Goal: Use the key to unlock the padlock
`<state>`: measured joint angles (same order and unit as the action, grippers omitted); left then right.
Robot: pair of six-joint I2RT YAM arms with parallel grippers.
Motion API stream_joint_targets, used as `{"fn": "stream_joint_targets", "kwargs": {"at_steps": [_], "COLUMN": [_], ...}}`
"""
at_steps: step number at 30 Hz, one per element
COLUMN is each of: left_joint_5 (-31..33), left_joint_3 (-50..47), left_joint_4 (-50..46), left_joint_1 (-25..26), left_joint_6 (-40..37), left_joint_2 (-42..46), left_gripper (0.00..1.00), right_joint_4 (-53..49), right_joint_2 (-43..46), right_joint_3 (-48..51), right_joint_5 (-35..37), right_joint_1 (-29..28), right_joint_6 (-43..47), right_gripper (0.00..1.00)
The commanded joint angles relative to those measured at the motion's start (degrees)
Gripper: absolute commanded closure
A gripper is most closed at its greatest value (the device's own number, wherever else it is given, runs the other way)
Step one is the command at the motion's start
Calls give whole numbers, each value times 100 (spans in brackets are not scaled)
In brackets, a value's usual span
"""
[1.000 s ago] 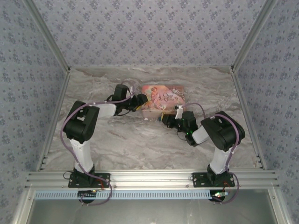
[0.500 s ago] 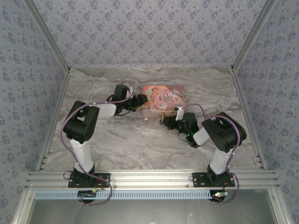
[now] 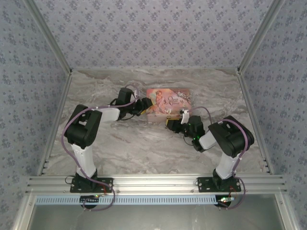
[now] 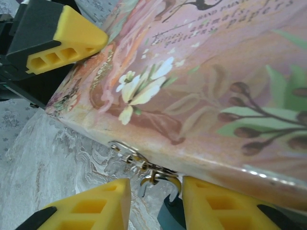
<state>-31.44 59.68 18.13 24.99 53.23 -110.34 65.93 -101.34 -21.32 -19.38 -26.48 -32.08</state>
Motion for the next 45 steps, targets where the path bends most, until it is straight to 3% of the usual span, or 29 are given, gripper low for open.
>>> {"fn": "stream_joint_targets", "kwargs": {"at_steps": [1, 5, 14, 33, 45], "left_joint_5": [46, 50, 55, 86, 169], "left_joint_3": [-235, -244, -251, -246, -369], "left_joint_4": [-618, -622, -618, -681, -684], "left_joint_1": [111, 120, 164, 155, 153], "left_joint_6": [133, 148, 161, 126, 185], "left_joint_2": [-83, -73, -66, -40, 62], "left_gripper": [35, 35, 35, 35, 35], "right_joint_4": [-225, -293, 5, 285, 487], "right_joint_2": [24, -23, -367, -88, -40], "right_joint_3": [-126, -158, -452, -108, 18], "right_joint_5": [63, 129, -303, -257, -261], "right_joint_1": [38, 57, 51, 147, 152], "right_joint_6": [-9, -36, -198, -84, -27], "right_gripper": [61, 57, 59, 93, 100]}}
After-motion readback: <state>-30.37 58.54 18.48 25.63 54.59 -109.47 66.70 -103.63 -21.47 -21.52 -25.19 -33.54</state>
